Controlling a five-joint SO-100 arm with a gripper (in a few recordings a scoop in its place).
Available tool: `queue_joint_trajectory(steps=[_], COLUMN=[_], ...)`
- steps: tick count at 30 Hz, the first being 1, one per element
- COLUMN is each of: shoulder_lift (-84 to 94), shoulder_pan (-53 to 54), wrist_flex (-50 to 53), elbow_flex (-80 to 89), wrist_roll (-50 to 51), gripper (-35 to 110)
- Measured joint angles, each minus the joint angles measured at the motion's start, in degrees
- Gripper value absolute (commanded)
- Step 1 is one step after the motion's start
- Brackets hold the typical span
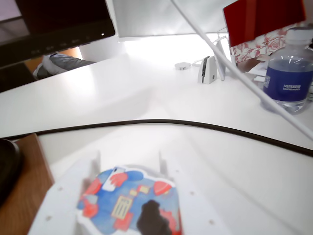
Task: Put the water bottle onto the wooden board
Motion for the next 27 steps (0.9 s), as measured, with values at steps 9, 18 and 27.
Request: queue_joint_trajectory(steps=[9,18,27], shoulder_lift=[0.7,14.5,22.5], shoulder_pan=[0.0,2.4,1.0], wrist_flex=[1.8,19.7,20.7], elbow_flex=[0.0,0.2,0.2], wrist_roll=[0.3,5.8,7.4], gripper=[0,0,0])
